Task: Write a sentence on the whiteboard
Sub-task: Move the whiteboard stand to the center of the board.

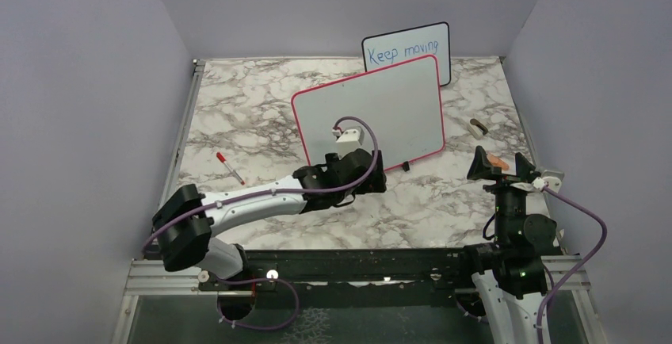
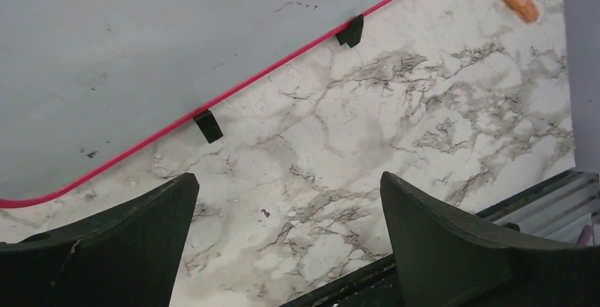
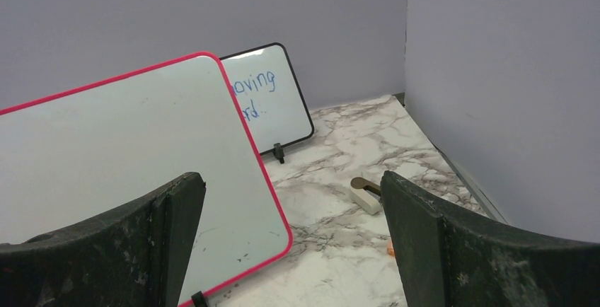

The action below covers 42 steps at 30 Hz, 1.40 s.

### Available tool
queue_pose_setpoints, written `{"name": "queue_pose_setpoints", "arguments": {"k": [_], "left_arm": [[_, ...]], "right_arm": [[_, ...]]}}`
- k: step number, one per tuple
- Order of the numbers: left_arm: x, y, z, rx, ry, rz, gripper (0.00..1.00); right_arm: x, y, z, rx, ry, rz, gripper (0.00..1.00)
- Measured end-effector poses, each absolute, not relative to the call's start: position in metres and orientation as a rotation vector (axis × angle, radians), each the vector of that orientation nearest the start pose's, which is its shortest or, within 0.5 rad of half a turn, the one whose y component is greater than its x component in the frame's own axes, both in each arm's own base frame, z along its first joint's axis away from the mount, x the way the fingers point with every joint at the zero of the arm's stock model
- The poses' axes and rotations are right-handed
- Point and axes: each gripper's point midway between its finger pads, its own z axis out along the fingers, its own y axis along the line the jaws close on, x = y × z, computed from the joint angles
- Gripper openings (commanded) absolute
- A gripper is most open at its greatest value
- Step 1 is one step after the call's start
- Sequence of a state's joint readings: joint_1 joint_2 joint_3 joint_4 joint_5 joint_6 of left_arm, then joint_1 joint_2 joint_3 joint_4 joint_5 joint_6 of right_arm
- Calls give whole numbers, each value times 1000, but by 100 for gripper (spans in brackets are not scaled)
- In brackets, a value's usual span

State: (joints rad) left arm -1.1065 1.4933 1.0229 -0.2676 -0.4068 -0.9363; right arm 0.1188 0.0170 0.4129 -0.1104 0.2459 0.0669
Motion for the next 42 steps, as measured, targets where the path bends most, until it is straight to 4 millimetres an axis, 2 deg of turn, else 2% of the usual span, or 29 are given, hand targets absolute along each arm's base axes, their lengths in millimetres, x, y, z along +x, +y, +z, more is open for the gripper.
{"name": "queue_pose_setpoints", "arguments": {"k": [5,13,17,21,24,30,35,42], "left_arm": [[220,-328,174,71,2237,-617,99],[242,-271,230,83,2082,-529,99],[264,-227,258,-3,2004,-490,99],[288,-176,270,-115,1960,-396,99],[299,-147,263,-165,1980,-319,99],[313,-91,235,-291,2047,-202,99],[321,-43,196,-431,2142,-105,99],[325,6,140,-650,2270,21,99]], "right_arm": [[209,-16,297,172,1285,-6,100],[208,-16,298,168,1284,-11,100],[209,-16,297,167,1288,-13,100],[209,-16,297,167,1288,-14,100],[209,-16,297,167,1288,-14,100],[209,-16,297,167,1289,-14,100],[209,-16,297,167,1289,-14,100],[209,-16,297,167,1287,-12,100]]}}
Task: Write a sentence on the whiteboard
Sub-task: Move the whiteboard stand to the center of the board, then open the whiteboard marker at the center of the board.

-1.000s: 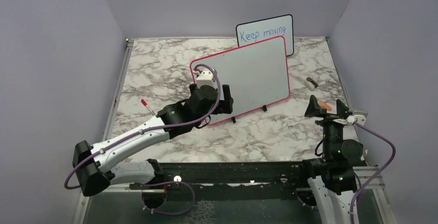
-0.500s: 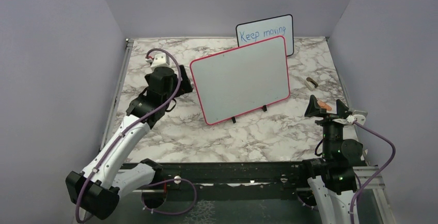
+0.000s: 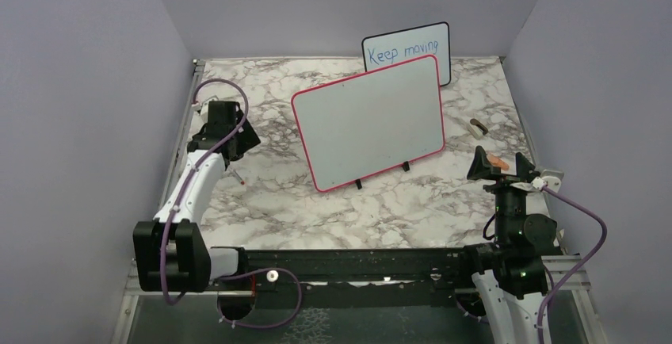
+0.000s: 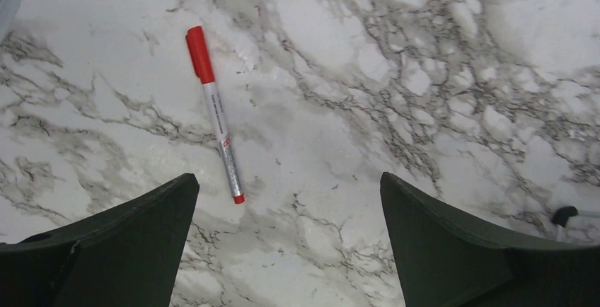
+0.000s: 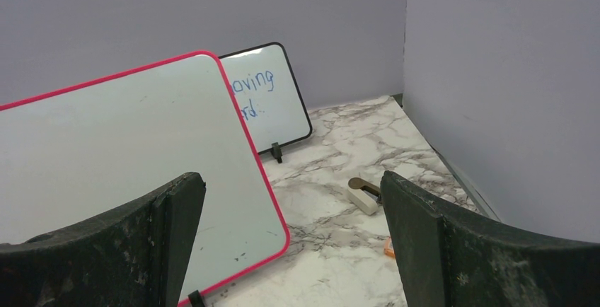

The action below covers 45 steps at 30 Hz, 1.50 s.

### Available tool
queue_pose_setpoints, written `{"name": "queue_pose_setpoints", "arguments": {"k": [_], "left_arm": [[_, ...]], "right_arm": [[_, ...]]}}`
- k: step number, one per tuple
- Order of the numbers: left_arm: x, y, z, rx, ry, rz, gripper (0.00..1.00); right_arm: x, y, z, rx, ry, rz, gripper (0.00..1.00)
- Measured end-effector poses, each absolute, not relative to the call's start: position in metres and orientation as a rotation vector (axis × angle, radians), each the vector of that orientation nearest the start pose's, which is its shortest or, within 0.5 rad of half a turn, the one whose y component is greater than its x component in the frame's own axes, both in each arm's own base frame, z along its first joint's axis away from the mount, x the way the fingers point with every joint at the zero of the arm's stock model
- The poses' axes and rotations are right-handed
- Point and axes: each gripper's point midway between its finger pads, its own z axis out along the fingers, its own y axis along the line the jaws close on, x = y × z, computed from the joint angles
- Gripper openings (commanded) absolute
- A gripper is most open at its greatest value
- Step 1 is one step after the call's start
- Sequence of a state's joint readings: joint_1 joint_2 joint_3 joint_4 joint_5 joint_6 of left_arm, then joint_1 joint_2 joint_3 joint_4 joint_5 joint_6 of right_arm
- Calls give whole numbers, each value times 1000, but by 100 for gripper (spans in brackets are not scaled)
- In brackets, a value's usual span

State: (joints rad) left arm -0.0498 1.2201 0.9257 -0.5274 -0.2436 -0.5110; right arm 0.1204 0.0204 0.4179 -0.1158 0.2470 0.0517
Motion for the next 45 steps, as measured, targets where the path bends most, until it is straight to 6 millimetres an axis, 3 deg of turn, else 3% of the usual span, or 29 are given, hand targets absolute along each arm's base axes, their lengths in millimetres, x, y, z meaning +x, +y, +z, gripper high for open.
{"name": "queue_pose_setpoints", "arguments": {"k": [5,9,18,23,36,45], "left_arm": [[321,23,97,-792,2388,94,99],[319,33,74,-875,2451,160,96],[315,59,41,-1024,2515,250,66],[314,63,32,-1045,2540,250,53],[337,66,20,-1021,2571,203,18],[340,59,22,-991,2584,138,6]], "right_arm": [[209,-14,297,161,1286,-3,100],[209,-14,297,160,1286,-2,100],[209,-14,298,161,1286,-2,100],[209,-14,298,161,1286,-2,100],[209,-13,298,161,1285,-1,100],[209,-12,298,153,1287,4,99]]}}
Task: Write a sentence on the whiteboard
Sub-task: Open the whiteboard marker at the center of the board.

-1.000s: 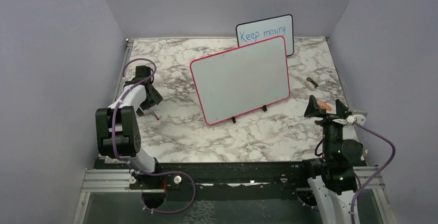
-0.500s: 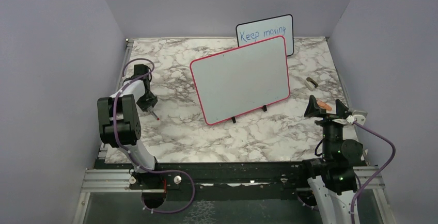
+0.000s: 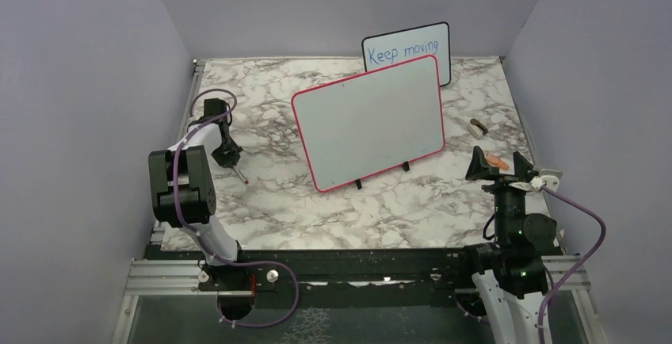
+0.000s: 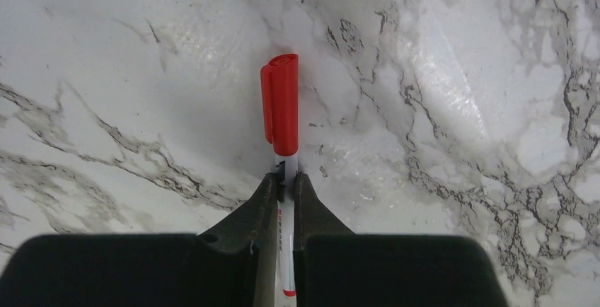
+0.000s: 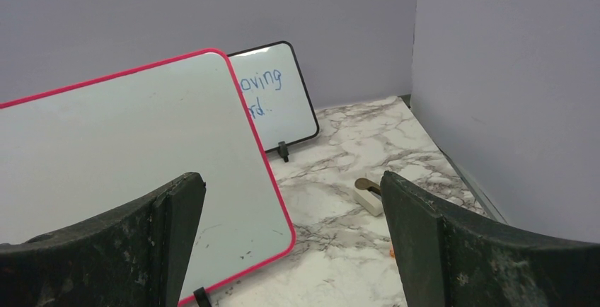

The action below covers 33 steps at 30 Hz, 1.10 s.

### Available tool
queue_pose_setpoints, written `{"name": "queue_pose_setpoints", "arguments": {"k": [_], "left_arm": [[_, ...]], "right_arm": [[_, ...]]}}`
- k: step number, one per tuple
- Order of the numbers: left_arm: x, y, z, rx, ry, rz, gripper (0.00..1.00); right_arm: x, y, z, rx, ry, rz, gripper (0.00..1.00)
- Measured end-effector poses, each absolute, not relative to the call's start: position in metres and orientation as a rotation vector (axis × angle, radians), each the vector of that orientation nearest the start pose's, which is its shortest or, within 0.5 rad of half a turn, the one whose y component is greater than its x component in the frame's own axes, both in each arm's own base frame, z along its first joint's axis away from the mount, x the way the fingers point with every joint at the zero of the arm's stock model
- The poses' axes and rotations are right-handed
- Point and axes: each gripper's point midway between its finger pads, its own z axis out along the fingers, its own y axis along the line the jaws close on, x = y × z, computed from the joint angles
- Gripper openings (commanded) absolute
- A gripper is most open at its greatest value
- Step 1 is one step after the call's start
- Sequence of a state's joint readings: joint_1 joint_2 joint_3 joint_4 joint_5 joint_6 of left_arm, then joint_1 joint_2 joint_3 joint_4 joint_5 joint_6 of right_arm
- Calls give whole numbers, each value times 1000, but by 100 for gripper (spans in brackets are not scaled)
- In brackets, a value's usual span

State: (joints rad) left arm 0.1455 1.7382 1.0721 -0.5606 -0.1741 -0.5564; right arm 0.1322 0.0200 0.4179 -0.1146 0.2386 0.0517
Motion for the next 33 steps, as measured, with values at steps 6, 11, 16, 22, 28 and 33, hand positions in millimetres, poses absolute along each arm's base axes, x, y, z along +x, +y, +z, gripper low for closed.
{"name": "queue_pose_setpoints", "arguments": {"k": [6,11,16,22,28,33], "left_arm": [[332,44,31,-976,2582,26,0],[340,32,66,-937,2490,-111,0],[344,14,111,-881,2375,-276,0],[341,-6,164,-799,2244,-447,0],[333,-30,201,-733,2172,-627,0],[328,-53,220,-693,2153,-776,0]], "right_arm": [[216,-4,291,115,1323,24,99],[225,5,281,74,1381,46,99],[235,19,274,20,1472,96,100],[248,36,267,10,1604,191,100],[256,48,248,109,1764,309,100],[254,67,235,127,1803,446,100]]}}
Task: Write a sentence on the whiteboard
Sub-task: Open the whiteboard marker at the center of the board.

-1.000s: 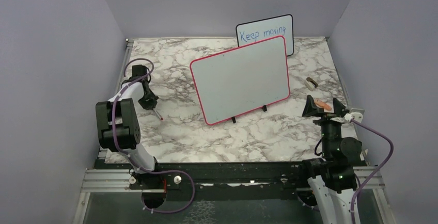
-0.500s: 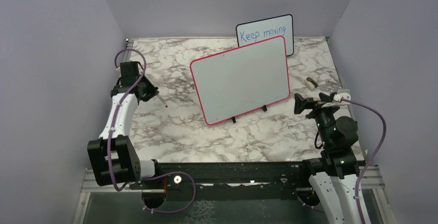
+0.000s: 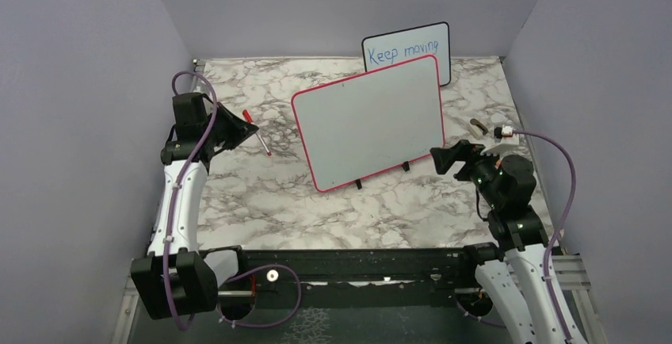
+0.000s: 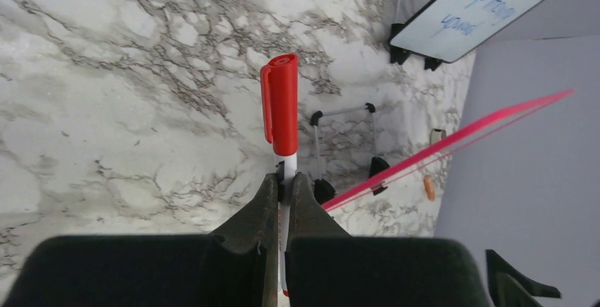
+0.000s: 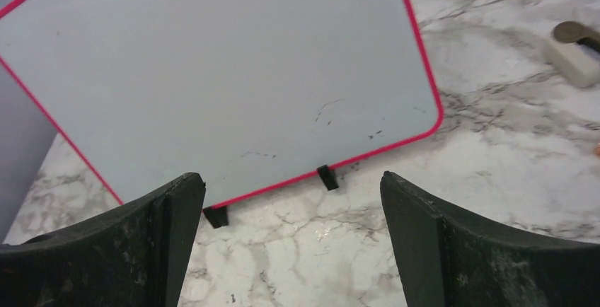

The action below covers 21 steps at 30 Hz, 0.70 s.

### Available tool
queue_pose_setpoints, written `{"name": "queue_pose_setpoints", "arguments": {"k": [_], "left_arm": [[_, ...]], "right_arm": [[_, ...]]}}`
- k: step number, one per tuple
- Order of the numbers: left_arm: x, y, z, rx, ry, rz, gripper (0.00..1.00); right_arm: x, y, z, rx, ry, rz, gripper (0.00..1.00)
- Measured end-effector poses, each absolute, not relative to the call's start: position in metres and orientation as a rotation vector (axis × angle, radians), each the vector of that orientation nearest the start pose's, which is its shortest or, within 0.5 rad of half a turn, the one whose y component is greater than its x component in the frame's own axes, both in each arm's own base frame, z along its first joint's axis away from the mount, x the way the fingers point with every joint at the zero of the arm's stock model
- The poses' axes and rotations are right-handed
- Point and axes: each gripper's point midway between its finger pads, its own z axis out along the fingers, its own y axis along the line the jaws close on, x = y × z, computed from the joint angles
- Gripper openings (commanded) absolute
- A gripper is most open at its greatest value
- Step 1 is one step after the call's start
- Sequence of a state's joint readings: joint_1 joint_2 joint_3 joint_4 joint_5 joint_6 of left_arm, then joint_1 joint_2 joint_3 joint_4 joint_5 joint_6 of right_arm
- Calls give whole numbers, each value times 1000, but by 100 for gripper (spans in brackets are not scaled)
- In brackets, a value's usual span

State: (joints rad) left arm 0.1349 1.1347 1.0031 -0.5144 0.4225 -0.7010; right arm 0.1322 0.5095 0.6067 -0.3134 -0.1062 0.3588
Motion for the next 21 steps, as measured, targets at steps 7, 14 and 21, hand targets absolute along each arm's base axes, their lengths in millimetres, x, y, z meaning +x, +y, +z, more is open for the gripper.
{"name": "queue_pose_setpoints", "arguments": {"k": [7,14,21], "left_arm": [[319,-78,252,-643,2087,-928,0],[307,-117,271,-560,2069,-1052,0],[285,-168,290,-466,2062,-1148,0]], "right_arm": [[247,103,200,104,1797,707,100],[255,125,172,85,1932,838,100],[255,141,192,-23,1885,930,100]]}}
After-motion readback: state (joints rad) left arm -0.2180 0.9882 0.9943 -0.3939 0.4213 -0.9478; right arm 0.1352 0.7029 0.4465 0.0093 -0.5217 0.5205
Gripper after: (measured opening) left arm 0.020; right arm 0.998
